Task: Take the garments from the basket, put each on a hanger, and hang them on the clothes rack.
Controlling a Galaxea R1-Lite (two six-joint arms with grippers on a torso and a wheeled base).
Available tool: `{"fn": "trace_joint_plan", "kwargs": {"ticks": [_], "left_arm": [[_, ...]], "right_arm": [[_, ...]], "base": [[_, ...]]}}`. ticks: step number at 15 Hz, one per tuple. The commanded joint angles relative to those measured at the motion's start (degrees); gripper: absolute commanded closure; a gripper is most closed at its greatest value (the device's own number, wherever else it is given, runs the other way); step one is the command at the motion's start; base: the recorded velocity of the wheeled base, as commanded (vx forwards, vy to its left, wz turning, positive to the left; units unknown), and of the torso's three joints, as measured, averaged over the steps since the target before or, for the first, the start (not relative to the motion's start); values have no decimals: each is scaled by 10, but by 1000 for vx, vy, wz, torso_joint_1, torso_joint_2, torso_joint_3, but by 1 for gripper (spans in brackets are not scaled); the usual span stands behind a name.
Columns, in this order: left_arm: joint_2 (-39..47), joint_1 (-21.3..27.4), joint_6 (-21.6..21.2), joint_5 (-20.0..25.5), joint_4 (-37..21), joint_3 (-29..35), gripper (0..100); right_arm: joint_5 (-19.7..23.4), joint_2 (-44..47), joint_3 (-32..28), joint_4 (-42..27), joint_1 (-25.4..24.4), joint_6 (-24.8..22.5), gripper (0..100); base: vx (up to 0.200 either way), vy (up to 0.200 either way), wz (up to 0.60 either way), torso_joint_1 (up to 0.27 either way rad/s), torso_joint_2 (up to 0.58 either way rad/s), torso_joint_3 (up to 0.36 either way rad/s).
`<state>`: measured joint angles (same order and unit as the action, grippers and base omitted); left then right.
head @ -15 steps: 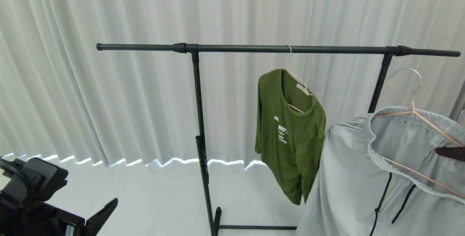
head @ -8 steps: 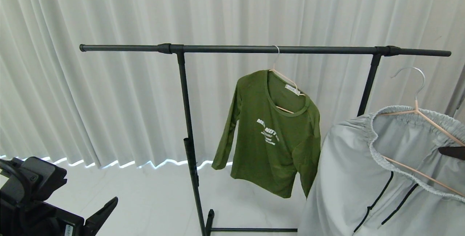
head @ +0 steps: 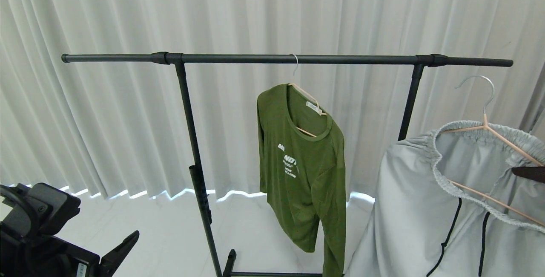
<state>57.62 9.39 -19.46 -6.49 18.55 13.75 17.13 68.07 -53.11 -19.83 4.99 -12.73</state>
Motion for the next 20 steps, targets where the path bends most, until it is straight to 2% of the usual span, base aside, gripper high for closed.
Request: {"fn": "trace_joint_plan", "kwargs": {"ticks": [1,6,8,12,15,20], "left_arm": [[1,0,0,0,1,1,0],[1,0,-1,0,1,6,0],[1,1,-1,0,1,5,0],[0,20,-1,0,1,9,0],[0,20,-27,-1,2,39,0],[-9,20,-25,-1,2,39,0]], "right_arm": [[8,3,-1,2,-1,0,100],[19,1,-9,3,-20,2,100],[19,0,-14,3,-28,17,100],[19,-3,-15,19,-32,25,100],[19,-22,-12,18,-38,26,100],[19,-29,-12,18,-37,26,100]], "base": [[200,0,0,2,2,-2],[200,0,0,1,2,1],[200,0,0,2,10,2],[0,0,0,0,0,0],[0,0,0,0,0,0],[0,0,0,0,0,0]]}}
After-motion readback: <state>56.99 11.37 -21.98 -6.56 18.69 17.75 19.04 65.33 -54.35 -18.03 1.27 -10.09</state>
